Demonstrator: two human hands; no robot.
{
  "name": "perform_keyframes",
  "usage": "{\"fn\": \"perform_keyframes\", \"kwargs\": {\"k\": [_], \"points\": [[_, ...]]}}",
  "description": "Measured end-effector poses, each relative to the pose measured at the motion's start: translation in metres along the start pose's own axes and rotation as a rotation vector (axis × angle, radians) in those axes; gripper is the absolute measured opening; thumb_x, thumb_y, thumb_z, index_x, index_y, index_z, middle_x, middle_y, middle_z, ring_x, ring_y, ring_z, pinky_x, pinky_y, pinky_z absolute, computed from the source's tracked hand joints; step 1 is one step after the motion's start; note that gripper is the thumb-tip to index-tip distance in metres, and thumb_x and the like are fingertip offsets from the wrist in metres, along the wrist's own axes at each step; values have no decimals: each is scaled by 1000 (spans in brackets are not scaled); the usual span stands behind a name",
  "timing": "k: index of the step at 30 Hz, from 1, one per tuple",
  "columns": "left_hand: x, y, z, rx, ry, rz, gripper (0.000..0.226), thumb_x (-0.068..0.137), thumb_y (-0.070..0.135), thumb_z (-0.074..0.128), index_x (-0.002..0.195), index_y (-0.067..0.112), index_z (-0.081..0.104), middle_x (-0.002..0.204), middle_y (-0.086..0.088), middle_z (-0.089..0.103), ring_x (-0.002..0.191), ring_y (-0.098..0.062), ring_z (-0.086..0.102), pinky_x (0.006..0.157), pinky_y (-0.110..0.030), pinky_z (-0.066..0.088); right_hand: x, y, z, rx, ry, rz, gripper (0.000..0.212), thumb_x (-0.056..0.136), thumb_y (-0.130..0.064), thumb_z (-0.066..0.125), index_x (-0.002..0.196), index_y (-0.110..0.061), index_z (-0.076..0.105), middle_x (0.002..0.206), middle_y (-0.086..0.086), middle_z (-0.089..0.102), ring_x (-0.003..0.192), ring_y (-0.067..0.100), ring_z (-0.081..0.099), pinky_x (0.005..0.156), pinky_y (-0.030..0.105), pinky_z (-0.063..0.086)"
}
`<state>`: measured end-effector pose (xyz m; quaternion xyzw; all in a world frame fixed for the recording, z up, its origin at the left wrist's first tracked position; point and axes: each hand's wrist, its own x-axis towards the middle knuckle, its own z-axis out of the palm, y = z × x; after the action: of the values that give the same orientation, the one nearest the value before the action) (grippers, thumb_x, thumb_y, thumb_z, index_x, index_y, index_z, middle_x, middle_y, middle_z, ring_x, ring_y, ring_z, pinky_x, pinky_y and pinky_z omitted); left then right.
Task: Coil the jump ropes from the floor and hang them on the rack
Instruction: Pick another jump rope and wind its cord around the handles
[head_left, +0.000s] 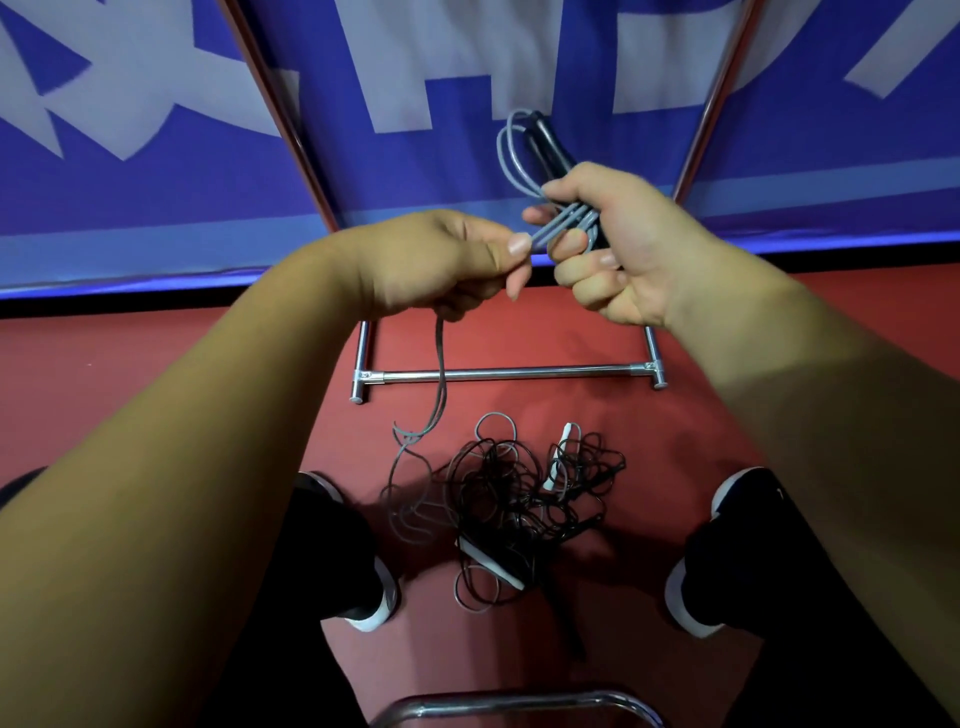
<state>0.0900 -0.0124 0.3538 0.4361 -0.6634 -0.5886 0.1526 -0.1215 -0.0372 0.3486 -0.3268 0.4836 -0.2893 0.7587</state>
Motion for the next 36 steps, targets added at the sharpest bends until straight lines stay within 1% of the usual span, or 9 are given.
{"fn": "perform_keyframes", "kwargs": {"k": [5,8,11,15,19,24,30,34,36], "points": [[-7,9,-12,-7,-55,16,37,106,39,45,92,8,60,62,4,27,55,-14,18,52,-26,21,-2,-6,0,-6,9,-14,34,97,-39,65,117,-16,49,64,-6,40,44,4,19,32,18,14],[-3,1,-12,116,-40,-32,33,107,34,51,99,7,69,64,1,39,55,-15,32,53,-26,33,-1,-1,2,28,4,11,31,98,-37,63,115,-13,54,63,-6,39,44,4,19,34,17,12],[3,-11,-7,175,0,-142,27,109,26,54,106,6,73,71,-5,55,60,-18,59,61,-30,57,-2,3,4,-43,-73,67,19,100,-34,59,101,-18,50,63,-6,41,41,3,19,32,16,11],[9,-27,0,250,9,-288,28,110,23,51,103,4,70,77,-8,69,75,-21,73,70,-34,63,-8,8,9,-211,-236,158,24,103,-27,51,82,-17,50,67,-2,48,40,1,20,33,15,8],[6,-37,-4,251,151,-66,20,107,11,58,89,12,66,81,-6,70,70,-9,68,69,-26,58,-19,8,9,-363,-477,230,54,106,-21,40,56,-16,59,55,-6,45,37,-1,21,37,18,4],[1,-33,-19,140,108,43,12,96,9,71,107,3,73,101,-11,75,92,-14,68,88,-29,55,-24,15,9,-581,-680,417,34,95,-20,52,65,-7,56,55,0,37,36,1,22,34,15,8],[6,-12,-7,182,180,106,12,91,4,76,102,7,80,97,1,81,90,-4,72,87,-18,54,-17,34,11,-644,-431,357,3,98,1,56,97,-1,58,90,16,65,39,6,26,33,10,17],[6,-5,-6,239,273,106,15,88,6,79,101,13,83,96,-4,81,89,-11,73,92,-30,59,-3,43,6,-643,-250,236,16,95,7,60,86,-4,51,65,5,54,43,8,30,36,15,18],[8,-3,-6,384,321,125,17,87,10,81,100,21,84,92,-2,77,87,-17,73,90,-36,58,7,49,4,-640,-131,161,14,92,6,61,95,-5,53,73,7,48,47,11,33,38,17,20]]}}
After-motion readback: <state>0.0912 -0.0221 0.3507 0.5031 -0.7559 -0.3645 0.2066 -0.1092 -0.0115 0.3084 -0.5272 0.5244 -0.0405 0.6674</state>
